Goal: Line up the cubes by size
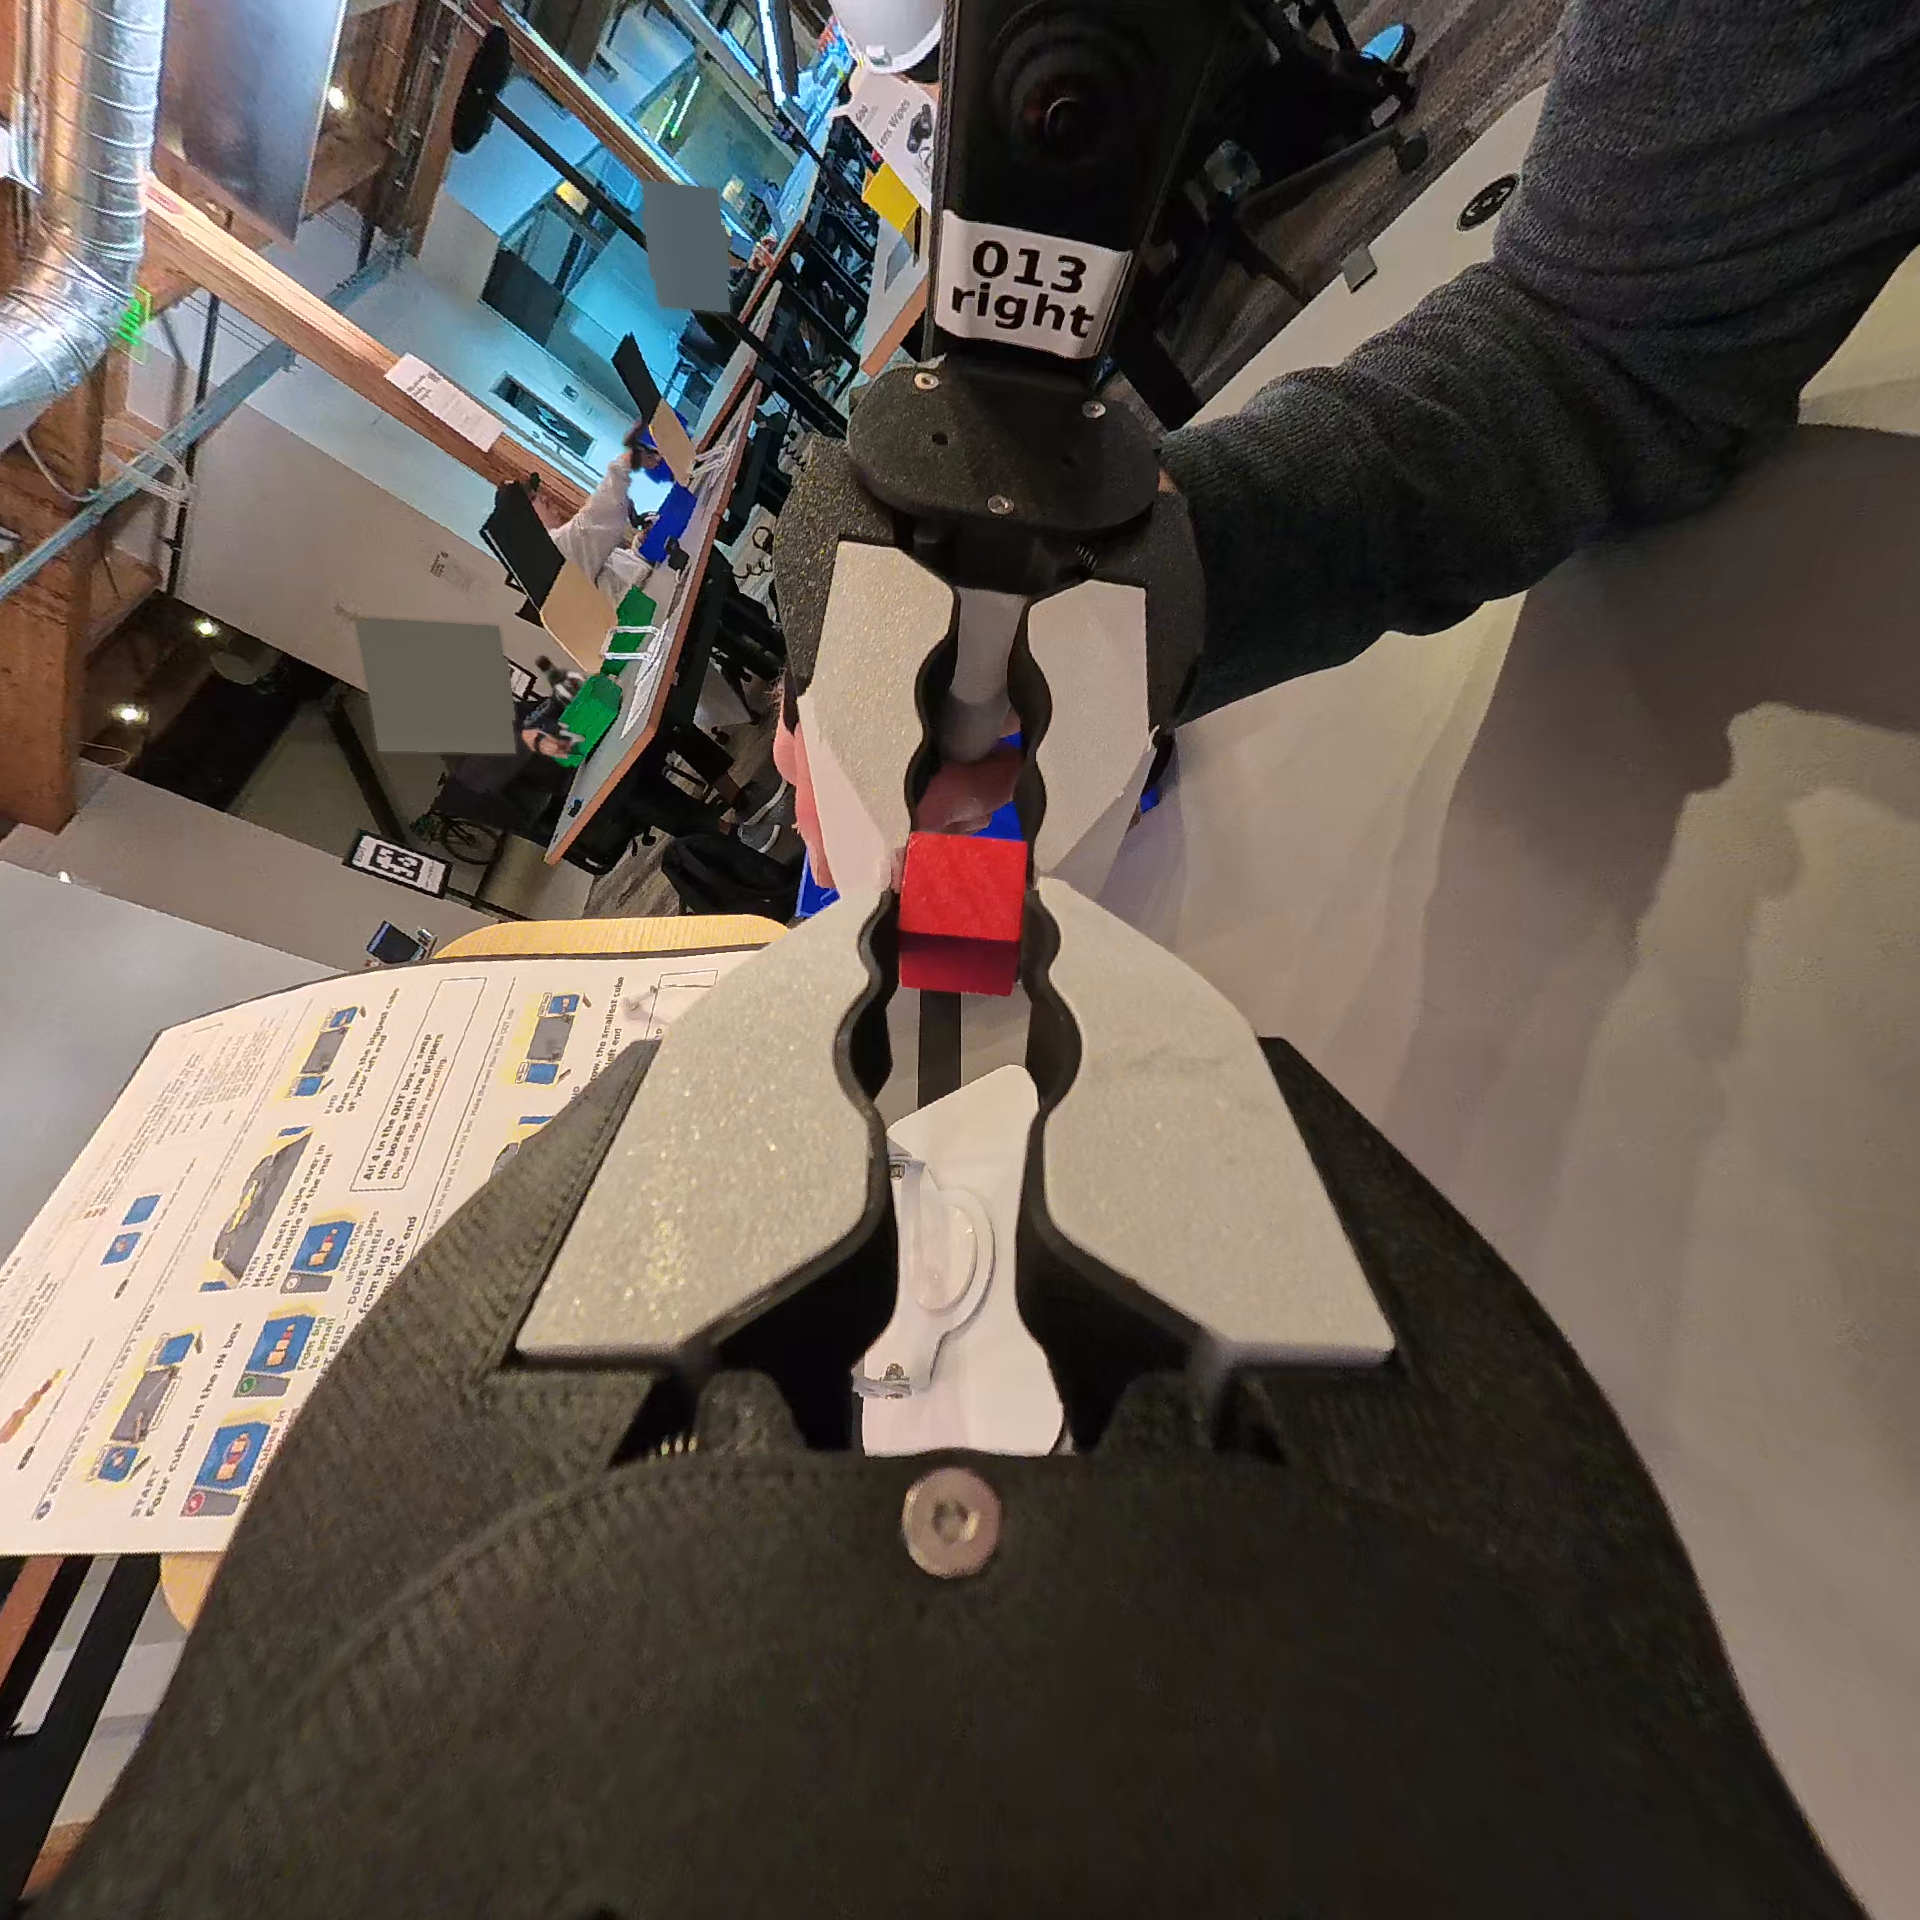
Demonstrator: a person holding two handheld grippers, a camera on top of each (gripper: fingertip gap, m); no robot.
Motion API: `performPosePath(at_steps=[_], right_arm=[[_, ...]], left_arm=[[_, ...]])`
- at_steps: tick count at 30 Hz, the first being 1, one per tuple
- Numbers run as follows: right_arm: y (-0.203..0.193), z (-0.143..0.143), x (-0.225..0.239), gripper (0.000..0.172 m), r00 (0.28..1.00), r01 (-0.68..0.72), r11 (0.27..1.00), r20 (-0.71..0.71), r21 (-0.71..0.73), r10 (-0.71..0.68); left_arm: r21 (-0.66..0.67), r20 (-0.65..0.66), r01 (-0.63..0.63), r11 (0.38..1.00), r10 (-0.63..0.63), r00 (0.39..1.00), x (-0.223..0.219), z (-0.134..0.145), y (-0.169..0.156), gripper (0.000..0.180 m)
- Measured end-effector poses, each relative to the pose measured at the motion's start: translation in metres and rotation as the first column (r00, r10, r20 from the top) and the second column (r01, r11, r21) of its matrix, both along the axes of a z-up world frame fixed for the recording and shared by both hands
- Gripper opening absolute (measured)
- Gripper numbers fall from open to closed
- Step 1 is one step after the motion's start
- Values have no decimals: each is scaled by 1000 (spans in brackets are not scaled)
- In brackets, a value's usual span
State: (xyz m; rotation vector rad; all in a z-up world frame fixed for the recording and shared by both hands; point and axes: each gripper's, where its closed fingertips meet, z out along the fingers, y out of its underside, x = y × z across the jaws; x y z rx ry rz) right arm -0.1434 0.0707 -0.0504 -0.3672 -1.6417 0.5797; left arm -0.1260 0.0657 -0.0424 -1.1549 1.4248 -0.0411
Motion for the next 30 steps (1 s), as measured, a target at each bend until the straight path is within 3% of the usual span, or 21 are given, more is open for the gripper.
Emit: performPosePath(at_steps=[17, 30], right_arm=[[-2, 3, 2, 21, 1000, -14, 1000, 0, -18, 14], [2, 11, 6, 21, 1000, -12, 999, -24, -48, 11]], left_arm=[[6, 7, -1, 1000, 1, 1000, 2, 2, -1, 21], [65, 49, -57, 996, 54, 997, -12, 19, -1, 31]])
